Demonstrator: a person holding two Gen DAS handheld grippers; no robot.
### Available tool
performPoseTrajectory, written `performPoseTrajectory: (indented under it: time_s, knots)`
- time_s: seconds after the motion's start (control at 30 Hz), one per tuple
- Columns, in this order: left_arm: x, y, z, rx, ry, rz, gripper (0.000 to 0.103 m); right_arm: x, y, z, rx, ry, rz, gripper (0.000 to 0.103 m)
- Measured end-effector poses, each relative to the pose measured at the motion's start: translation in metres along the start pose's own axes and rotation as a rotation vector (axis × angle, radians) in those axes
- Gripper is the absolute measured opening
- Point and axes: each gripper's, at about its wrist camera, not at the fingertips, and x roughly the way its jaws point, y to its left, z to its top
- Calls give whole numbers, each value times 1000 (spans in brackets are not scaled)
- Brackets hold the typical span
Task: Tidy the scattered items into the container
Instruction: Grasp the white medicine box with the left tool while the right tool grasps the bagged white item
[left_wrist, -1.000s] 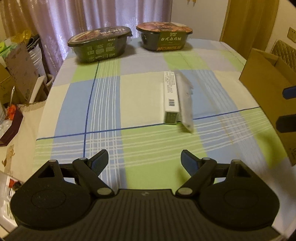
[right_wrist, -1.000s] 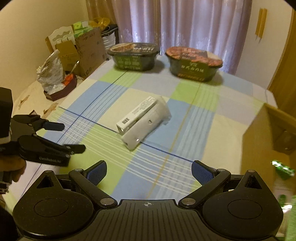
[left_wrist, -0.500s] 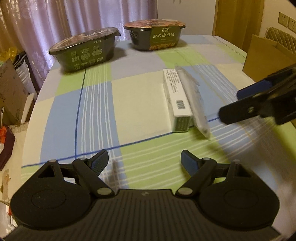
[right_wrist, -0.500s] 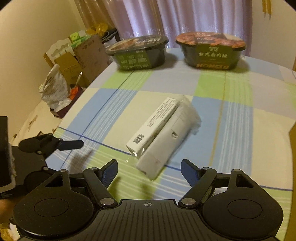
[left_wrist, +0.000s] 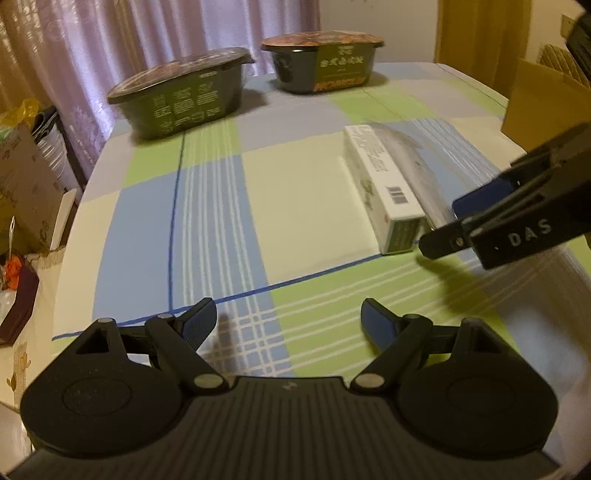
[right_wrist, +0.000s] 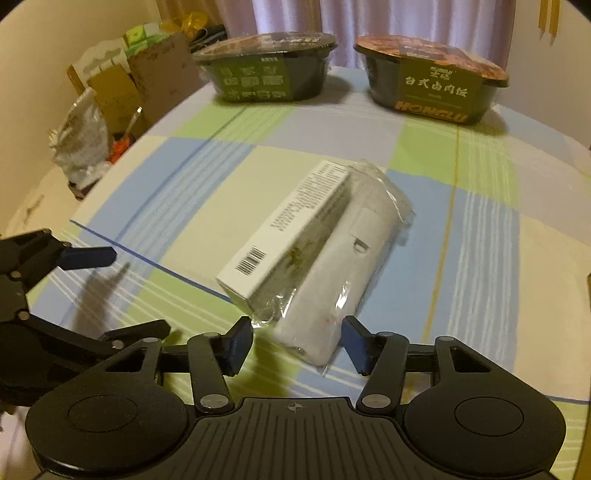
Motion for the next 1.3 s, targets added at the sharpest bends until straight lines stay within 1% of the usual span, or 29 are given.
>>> performPoseTrajectory:
  time_s: [0.07,0.13,0.23,0.27,0.33,0.37,0.53,0.63,0.7,0.8,0.83,0.87,0.9,0.93,1.03,1.07,1.1,1.13,1.17,1.2,1.23,1.3]
  knots:
    - [-1,-4,1,10,-6,-16,82,2,-4,-1,2,8,-16,56]
    - [-2,-8,3,18,-12,-25,82,1,-6,-3,-27,11,-45,54]
    - [-2,-12,5,26,-19,-29,82,-3,-7,-5,-74,10,-65,46]
    - [-2,-12,5,25,-20,-33,82,-5,-9,-7,-79,9,-65,42]
    - [-1,-14,5,23,-21,-42,82,-11,-14,-11,-80,12,-68,39]
    - [-1,-14,5,23,-22,-46,82,-15,-17,-15,-77,16,-69,36]
    - [-3,-16,7,16,-39,-68,82,-29,-30,-40,-63,65,-83,36]
    - [-4,-16,10,5,-52,-78,82,-38,-32,-51,-69,59,-76,37]
    - [-5,-15,15,-29,-70,-84,82,-41,-32,-52,-74,48,-76,37]
    - [-7,-14,24,-108,-106,-97,82,-43,-34,-51,-62,22,-84,37]
    - [-7,-15,27,-121,-118,-95,82,-42,-35,-50,-53,16,-89,43]
    - [-5,-18,30,-124,-122,-87,82,-42,-37,-49,-44,9,-88,63]
    - [-2,-22,32,-122,-123,-80,82,-44,-38,-49,-35,-3,-86,71]
    - [2,-27,34,-117,-123,-81,82,-44,-38,-49,-30,-10,-81,74]
    - [14,-41,37,-84,-116,-84,80,-45,-41,-48,-20,-17,-74,74]
    - [17,-44,39,-77,-114,-87,76,-45,-42,-49,-14,-18,-70,74]
    - [21,-47,40,-71,-111,-90,68,-44,-44,-48,-8,-20,-66,74]
    - [24,-49,42,-61,-106,-89,61,-44,-45,-48,-4,-22,-62,74]
    - [28,-51,43,-49,-102,-82,45,-44,-45,-48,-4,-25,-55,74]
    - [30,-51,45,-42,-100,-71,32,-44,-45,-47,-8,-30,-48,74]
    - [31,-50,46,-42,-98,-62,27,-43,-44,-44,-13,-36,-43,74]
    - [29,-43,46,-59,-85,-52,22,-40,-43,-38,-28,-46,-36,74]
